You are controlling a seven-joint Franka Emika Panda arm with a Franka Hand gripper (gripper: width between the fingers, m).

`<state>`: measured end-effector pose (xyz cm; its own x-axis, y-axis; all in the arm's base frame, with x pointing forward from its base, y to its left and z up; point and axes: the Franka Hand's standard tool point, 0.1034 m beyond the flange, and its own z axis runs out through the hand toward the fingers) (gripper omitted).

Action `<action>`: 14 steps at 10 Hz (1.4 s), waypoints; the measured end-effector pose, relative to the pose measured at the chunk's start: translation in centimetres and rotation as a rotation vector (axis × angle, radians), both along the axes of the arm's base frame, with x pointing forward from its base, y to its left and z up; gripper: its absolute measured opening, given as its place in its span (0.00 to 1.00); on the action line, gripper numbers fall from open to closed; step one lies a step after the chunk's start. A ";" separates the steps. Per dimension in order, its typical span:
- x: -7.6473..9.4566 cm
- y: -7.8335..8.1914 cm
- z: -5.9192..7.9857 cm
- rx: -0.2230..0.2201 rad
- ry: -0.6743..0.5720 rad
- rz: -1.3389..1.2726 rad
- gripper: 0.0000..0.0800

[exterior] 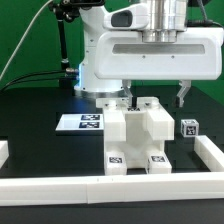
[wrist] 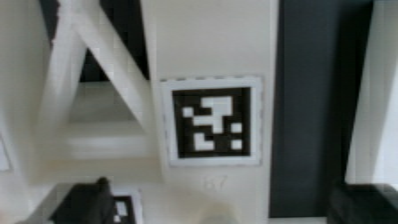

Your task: Assemble chair

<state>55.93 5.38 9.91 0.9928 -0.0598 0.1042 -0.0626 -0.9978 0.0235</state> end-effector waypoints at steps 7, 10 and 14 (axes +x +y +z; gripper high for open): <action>0.6 -0.5 5.1 0.034 0.046 -0.010 0.81; 0.6 -0.5 5.0 0.033 0.047 -0.010 0.81; 0.2 0.6 5.2 0.039 0.065 -0.022 0.81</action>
Offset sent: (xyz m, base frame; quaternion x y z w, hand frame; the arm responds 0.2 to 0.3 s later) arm -0.0008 -0.0091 0.0490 0.0099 -0.0485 -0.0129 0.9987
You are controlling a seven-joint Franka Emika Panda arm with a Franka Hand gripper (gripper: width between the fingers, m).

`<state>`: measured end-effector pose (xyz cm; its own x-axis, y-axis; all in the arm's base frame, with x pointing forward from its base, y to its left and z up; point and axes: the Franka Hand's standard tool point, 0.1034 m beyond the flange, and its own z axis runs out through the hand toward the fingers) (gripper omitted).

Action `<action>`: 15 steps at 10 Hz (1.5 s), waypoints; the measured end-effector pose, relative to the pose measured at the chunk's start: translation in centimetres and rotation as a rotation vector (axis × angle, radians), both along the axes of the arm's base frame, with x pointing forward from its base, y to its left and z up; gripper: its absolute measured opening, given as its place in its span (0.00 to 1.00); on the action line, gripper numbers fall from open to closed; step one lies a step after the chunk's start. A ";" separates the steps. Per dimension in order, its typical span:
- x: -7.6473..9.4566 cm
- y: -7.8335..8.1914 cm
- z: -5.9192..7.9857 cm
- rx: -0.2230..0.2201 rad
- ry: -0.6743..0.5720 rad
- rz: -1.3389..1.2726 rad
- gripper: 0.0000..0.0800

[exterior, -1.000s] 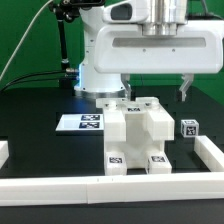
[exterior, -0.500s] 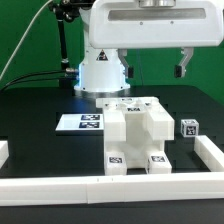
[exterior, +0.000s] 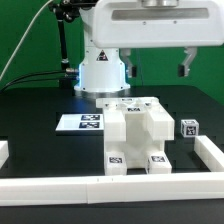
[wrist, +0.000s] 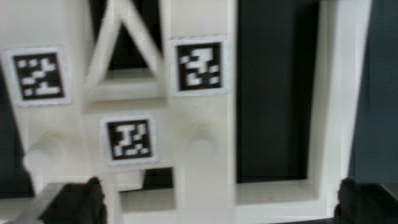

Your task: Assemble chair

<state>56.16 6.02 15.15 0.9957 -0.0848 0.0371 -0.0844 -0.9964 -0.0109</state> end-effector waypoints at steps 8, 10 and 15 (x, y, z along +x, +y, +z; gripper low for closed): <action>-2.5 7.6 0.1 0.015 0.002 -0.016 0.81; -6.0 8.9 -1.4 0.015 0.031 -0.027 0.81; -11.0 10.7 -3.3 0.011 0.089 -0.040 0.81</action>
Offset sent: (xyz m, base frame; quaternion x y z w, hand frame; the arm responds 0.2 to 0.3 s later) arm -0.0256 0.0613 0.0116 -0.0152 0.0580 0.0263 0.9979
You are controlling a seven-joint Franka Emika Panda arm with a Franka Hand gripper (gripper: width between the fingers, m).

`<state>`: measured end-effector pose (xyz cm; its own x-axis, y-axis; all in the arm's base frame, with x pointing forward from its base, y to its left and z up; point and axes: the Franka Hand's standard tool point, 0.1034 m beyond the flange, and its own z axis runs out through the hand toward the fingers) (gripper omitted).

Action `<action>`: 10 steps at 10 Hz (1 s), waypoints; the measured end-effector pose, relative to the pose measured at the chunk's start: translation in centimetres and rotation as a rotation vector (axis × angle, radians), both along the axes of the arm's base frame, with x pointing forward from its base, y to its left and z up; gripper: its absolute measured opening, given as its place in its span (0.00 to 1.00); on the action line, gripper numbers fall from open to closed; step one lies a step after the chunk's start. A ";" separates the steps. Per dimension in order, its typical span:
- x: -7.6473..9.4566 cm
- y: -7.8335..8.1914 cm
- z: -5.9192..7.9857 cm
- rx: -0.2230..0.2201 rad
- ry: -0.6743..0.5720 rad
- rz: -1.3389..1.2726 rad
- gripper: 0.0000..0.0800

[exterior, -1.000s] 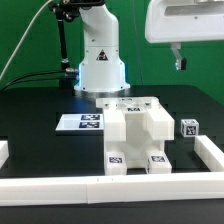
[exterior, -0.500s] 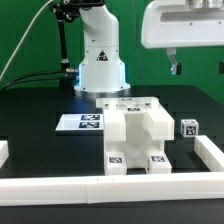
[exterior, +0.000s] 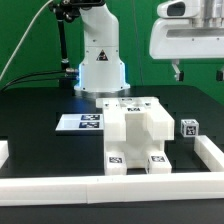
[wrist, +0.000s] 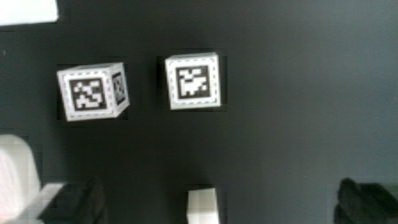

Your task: Assemble chair

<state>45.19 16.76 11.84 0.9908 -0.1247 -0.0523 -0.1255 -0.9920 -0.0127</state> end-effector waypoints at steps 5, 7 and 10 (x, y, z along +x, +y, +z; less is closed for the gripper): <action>-2.0 -1.8 -3.8 0.021 -0.057 -0.101 0.81; -2.3 -1.5 -5.3 0.008 -0.066 -0.106 0.81; -3.2 -1.2 -7.2 -0.015 -0.037 -0.102 0.81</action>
Offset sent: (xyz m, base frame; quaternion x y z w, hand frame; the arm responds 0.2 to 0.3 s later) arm -0.0418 -0.0142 -0.0493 0.0710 0.0474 0.0947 0.9918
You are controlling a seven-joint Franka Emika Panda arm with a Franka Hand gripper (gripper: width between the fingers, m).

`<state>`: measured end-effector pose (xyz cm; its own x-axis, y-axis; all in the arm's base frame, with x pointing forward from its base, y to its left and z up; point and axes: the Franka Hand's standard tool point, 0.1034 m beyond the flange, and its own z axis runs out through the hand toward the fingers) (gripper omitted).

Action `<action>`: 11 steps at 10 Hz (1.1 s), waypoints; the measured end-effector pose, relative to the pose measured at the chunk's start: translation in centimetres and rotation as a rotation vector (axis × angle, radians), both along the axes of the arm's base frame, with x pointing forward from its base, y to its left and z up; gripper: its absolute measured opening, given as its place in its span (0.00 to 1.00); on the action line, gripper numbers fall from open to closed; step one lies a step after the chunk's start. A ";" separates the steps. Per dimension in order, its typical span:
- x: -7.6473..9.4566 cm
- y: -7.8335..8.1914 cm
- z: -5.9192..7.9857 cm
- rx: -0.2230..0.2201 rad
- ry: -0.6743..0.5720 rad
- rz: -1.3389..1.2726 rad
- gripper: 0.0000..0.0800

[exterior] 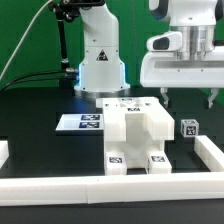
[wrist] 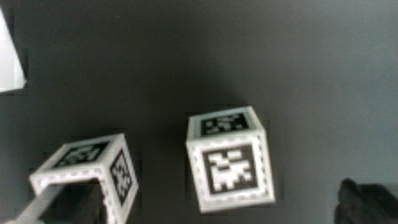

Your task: Assemble chair

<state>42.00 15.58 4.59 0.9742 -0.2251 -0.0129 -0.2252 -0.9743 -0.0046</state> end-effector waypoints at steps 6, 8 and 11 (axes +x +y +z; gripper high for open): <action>1.3 0.7 -1.8 -0.016 0.007 0.003 0.81; 1.7 1.2 -2.4 -0.019 0.007 0.007 0.81; 1.8 1.2 -3.0 -0.024 0.012 0.009 0.81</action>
Offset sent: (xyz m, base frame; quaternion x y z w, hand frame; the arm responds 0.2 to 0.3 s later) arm 0.0141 0.0075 -0.0080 -0.0037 0.0054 0.0153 0.9999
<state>43.82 16.80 1.61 0.9760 -0.2168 -0.0196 -0.2163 -0.9761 0.0217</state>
